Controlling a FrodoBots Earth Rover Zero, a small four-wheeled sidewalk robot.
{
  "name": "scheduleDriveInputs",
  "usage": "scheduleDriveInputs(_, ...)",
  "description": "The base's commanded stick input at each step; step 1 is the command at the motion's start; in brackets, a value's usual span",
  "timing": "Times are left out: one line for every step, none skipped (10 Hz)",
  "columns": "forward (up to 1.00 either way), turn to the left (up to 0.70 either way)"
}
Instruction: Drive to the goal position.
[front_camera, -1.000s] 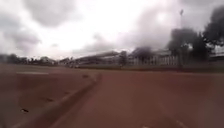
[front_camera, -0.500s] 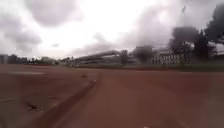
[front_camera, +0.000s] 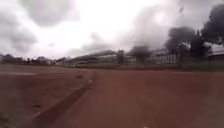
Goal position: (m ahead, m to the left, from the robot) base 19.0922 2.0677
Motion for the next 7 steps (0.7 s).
scheduleDriveInputs(1.0, 0.0)
scheduleDriveInputs(1.0, 0.0)
scheduleDriveInputs(1.0, 0.0)
scheduleDriveInputs(1.0, 0.0)
scheduleDriveInputs(1.0, -0.07)
scheduleDriveInputs(1.0, -0.19)
scheduleDriveInputs(1.0, -0.4)
